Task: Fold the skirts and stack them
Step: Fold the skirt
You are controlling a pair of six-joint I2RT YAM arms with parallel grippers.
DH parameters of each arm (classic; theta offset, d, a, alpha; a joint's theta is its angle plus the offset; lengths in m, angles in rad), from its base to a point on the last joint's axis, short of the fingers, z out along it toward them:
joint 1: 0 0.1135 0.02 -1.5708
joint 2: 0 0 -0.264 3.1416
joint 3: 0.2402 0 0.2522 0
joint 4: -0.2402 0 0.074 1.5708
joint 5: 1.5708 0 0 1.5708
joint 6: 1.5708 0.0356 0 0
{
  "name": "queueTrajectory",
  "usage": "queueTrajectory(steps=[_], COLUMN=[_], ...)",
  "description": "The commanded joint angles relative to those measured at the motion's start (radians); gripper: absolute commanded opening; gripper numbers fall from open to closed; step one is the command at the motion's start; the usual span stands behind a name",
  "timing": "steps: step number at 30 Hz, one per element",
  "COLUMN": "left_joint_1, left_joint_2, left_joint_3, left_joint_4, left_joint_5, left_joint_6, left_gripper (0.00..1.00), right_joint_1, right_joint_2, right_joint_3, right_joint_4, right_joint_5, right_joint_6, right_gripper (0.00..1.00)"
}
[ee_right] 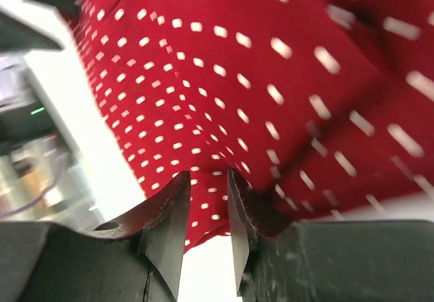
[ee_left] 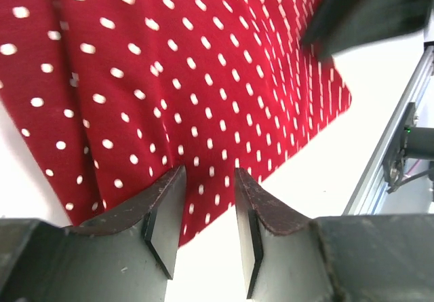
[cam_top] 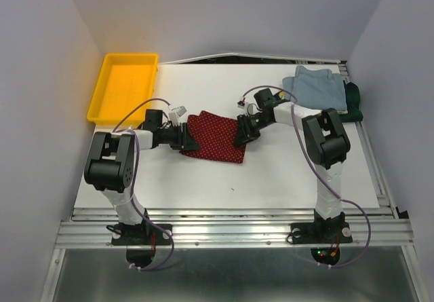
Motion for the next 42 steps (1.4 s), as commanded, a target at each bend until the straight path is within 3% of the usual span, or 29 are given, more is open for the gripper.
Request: queueTrajectory(steps=[1,6,10,17,22,29,33,37,39,40,42], left_joint_1=[0.008,0.003,-0.03,-0.109,-0.112,-0.075,-0.067,-0.09,-0.121,-0.138,-0.211], left_joint_2=[-0.114,-0.204,-0.218,0.015,0.228,0.355,0.291,0.116,0.057,-0.009,-0.081], left_joint_3=[-0.029,0.026,0.127,0.309,0.405,0.448,0.469,0.498,0.532,0.535,0.499], left_joint_4=[-0.001,-0.02,0.029,0.221,0.302,0.33,0.22,0.051,-0.109,-0.151,-0.251], left_joint_5=[-0.047,-0.009,0.002,0.002,-0.022,-0.087,-0.07,-0.087,-0.137,-0.221,-0.332], left_joint_6=[-0.008,-0.002,-0.022,-0.191,-0.272,-0.338,-0.222,0.02,0.147,0.282,0.41], left_gripper=[0.46,0.48,0.53,0.54,0.52,0.49,0.52,0.63,0.66,0.66,0.67], right_joint_1=[-0.033,-0.033,-0.033,-0.033,-0.033,-0.033,-0.033,-0.033,-0.033,-0.033,-0.033], right_joint_2=[0.001,-0.07,-0.137,-0.092,-0.016,0.08,0.022,-0.105,-0.197,-0.229,-0.292], right_joint_3=[0.093,0.181,0.184,0.098,0.023,0.005,0.015,0.051,0.058,0.052,0.031], right_joint_4=[-0.098,-0.167,-0.094,0.055,0.101,0.097,0.1,0.098,0.098,0.098,0.1], right_joint_5=[0.236,0.052,-0.072,-0.227,-0.217,-0.093,-0.12,-0.129,-0.1,-0.082,0.001], right_joint_6=[-0.187,-0.178,-0.066,0.116,0.069,-0.008,0.024,0.071,0.097,0.109,0.152], right_gripper=[0.35,0.39,0.42,0.43,0.42,0.4,0.39,0.43,0.44,0.47,0.55])
